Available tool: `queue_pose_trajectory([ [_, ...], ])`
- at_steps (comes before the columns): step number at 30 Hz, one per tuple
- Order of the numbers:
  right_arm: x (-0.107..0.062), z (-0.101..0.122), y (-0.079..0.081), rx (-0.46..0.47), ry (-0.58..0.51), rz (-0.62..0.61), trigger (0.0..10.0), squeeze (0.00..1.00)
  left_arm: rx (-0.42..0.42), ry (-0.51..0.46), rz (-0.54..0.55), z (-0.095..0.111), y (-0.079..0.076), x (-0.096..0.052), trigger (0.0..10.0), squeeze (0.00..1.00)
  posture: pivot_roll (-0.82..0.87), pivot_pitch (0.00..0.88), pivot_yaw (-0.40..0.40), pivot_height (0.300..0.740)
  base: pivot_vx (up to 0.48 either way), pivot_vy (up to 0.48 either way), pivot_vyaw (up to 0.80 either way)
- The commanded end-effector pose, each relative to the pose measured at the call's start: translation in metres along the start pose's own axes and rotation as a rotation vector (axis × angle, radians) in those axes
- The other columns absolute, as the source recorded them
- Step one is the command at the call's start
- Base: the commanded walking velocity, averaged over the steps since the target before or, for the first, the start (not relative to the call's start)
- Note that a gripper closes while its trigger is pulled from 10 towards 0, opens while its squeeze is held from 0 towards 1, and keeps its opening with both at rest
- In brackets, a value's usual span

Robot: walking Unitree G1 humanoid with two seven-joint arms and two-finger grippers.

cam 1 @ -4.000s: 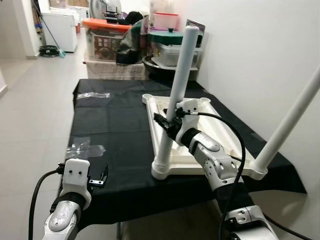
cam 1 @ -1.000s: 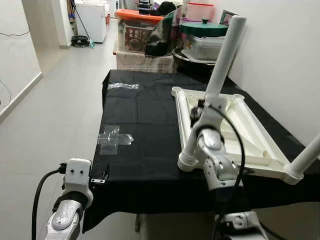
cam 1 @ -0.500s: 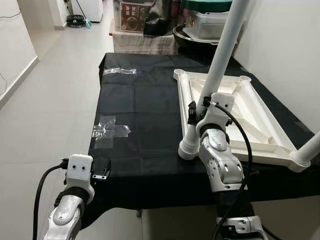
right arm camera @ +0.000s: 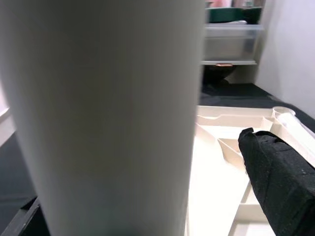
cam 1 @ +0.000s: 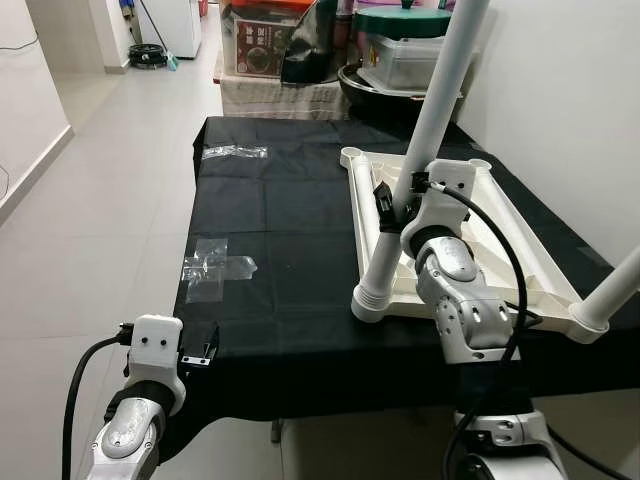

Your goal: Building children table

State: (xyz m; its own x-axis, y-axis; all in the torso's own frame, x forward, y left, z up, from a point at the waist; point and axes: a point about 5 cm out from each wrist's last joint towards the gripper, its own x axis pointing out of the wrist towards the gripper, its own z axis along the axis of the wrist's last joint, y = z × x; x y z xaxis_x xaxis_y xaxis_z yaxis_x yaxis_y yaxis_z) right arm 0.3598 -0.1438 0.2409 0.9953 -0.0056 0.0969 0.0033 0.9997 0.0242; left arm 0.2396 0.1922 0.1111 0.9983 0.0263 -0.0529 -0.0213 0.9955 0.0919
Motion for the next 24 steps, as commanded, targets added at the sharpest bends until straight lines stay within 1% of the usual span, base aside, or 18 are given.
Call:
queue_pose_trajectory([
  [1, 0.003, 0.004, -0.007, 0.001, 0.005, 0.005, 10.0, 1.0, 0.002, 0.009, -0.011, -0.003, -0.001, 0.0, 10.0, 0.0, 0.04, 0.0, -0.093, 0.74, 0.0, 0.0, 0.0],
  [2, 0.008, 0.007, -0.012, -0.024, 0.013, 0.046, 10.0, 1.0, 0.001, 0.009, -0.014, -0.003, -0.002, 0.001, 10.0, 0.0, 0.04, 0.0, -0.093, 0.74, 0.0, 0.0, 0.0],
  [3, 0.008, 0.007, -0.012, -0.024, 0.013, 0.046, 10.0, 1.0, 0.001, 0.009, -0.014, -0.003, -0.002, 0.001, 10.0, 0.0, 0.04, 0.0, -0.093, 0.74, 0.0, 0.0, 0.0],
  [4, 0.009, 0.008, -0.012, -0.029, 0.015, 0.058, 10.0, 0.58, 0.002, 0.009, -0.014, -0.003, -0.002, 0.001, 10.0, 0.0, 0.04, 0.0, -0.093, 0.74, 0.0, 0.0, 0.0],
  [5, 0.01, 0.008, -0.011, -0.029, 0.022, 0.076, 10.0, 0.58, 0.002, 0.009, -0.014, -0.003, -0.002, 0.001, 10.0, 0.0, 0.04, 0.0, -0.093, 0.74, 0.0, 0.0, 0.0],
  [6, 0.01, 0.008, -0.009, -0.022, 0.035, 0.112, 10.0, 0.0, 0.002, 0.009, -0.014, -0.003, -0.002, 0.001, 10.0, 0.0, 0.04, 0.0, -0.091, 0.74, 0.0, 0.0, 0.0],
  [7, 0.01, 0.008, -0.009, -0.022, 0.035, 0.112, 10.0, 0.0, 0.002, 0.009, -0.014, -0.003, -0.002, 0.001, 10.0, 0.0, 0.04, 0.0, -0.091, 0.74, 0.0, 0.0, 0.0],
  [10, 0.012, 0.009, -0.004, -0.007, 0.057, 0.209, 10.0, 0.0, 0.001, 0.009, -0.016, -0.003, -0.002, 0.001, 10.0, 0.0, 0.04, 0.0, -0.09, 0.74, 0.0, 0.0, 0.0],
  [11, 0.012, 0.009, -0.004, -0.007, 0.057, 0.209, 10.0, 0.0, 0.001, 0.009, -0.016, -0.003, -0.002, 0.001, 10.0, 0.0, 0.04, 0.0, -0.09, 0.74, 0.0, 0.0, 0.0],
  [14, 0.018, 0.013, -0.004, 0.011, 0.072, 0.304, 10.0, 0.0, 0.002, 0.008, -0.016, -0.003, -0.001, 0.001, 10.0, 0.0, 0.04, 0.0, -0.094, 0.74, 0.0, 0.0, 0.0],
  [16, 0.019, 0.014, -0.004, 0.017, 0.077, 0.319, 10.0, 0.0, 0.002, 0.008, -0.016, -0.003, -0.001, 0.002, 10.0, 0.0, 0.04, 0.0, -0.094, 0.74, 0.0, 0.0, 0.0],
  [19, 0.022, 0.012, -0.005, 0.064, 0.096, 0.433, 10.0, 0.0, 0.001, 0.009, -0.016, -0.004, -0.002, 0.001, 10.0, 0.0, 0.04, 0.0, -0.097, 0.74, 0.0, 0.0, 0.0],
  [20, 0.024, 0.013, -0.007, 0.069, 0.089, 0.452, 10.0, 0.0, 0.001, 0.009, -0.016, -0.004, -0.002, 0.001, 10.0, 0.0, 0.04, 0.0, -0.097, 0.74, 0.0, 0.0, 0.0],
  [23, 0.025, 0.013, -0.008, 0.069, 0.084, 0.458, 10.0, 0.0, 0.001, 0.01, -0.016, -0.004, -0.003, 0.001, 10.0, 0.0, 0.04, 0.0, -0.097, 0.74, 0.0, 0.0, 0.0],
  [24, 0.026, 0.012, -0.009, 0.058, 0.087, 0.473, 10.0, 0.0, 0.001, 0.01, -0.016, -0.004, -0.003, 0.001, 10.0, 0.0, 0.05, 0.0, -0.098, 0.74, 0.0, 0.0, 0.0],
])
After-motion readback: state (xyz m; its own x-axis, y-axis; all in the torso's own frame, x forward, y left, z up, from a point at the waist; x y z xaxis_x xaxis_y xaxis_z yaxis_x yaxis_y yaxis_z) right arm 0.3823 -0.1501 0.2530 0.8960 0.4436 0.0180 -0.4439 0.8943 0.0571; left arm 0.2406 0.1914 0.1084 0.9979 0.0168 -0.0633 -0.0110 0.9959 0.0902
